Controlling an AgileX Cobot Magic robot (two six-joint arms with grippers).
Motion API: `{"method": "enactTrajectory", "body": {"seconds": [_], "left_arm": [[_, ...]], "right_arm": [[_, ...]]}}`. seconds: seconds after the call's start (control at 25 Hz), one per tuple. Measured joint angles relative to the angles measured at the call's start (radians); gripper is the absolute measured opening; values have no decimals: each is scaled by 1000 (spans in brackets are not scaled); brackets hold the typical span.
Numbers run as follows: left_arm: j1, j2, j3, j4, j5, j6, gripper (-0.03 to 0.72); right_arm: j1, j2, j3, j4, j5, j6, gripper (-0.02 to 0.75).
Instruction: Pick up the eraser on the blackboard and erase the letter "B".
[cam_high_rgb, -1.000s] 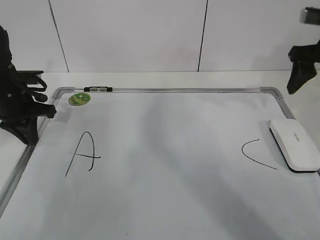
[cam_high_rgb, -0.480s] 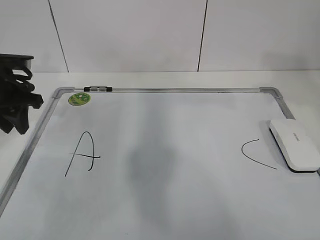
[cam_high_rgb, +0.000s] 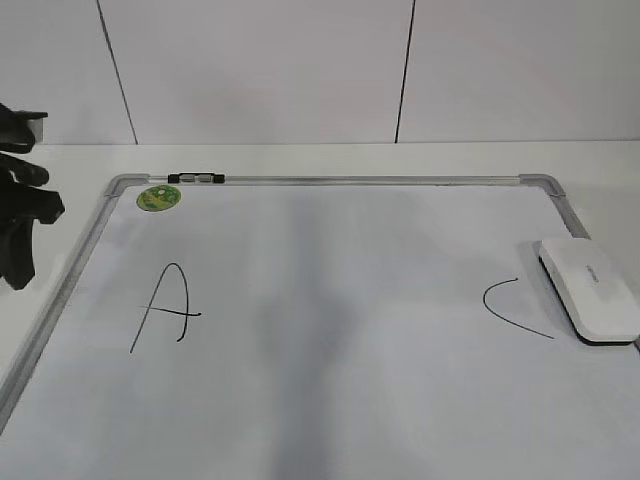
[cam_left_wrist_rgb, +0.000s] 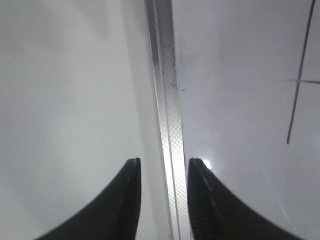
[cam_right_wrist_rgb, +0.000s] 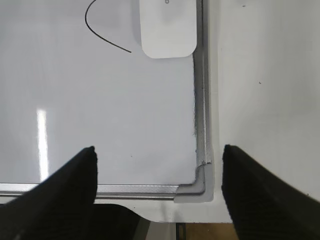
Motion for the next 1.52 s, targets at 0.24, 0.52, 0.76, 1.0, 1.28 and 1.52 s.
{"method": "enactTrajectory", "body": {"seconds": [0.24,0.52,0.76,1.0,1.28,1.52], "left_arm": [[0,-121,147,13,2,5,237],[0,-323,291,-2,4,5,237],[0,-519,379,-4,17,5,237],[0,-757,471,-4,20,5,237],[0,-1082,609,-4,-13,5,237],[0,-1258,740,-4,-30,5,237]], "right_arm": [[0,-191,96,-30,3,0,592],[0,-446,172,-74,11,0,592],[0,-653,293,-74,18,0,592],[0,-823,390,-76,23,0,592],[18,-869,436,-76,25,0,592],[21,-870,436,-76,23,-4,591]]}}
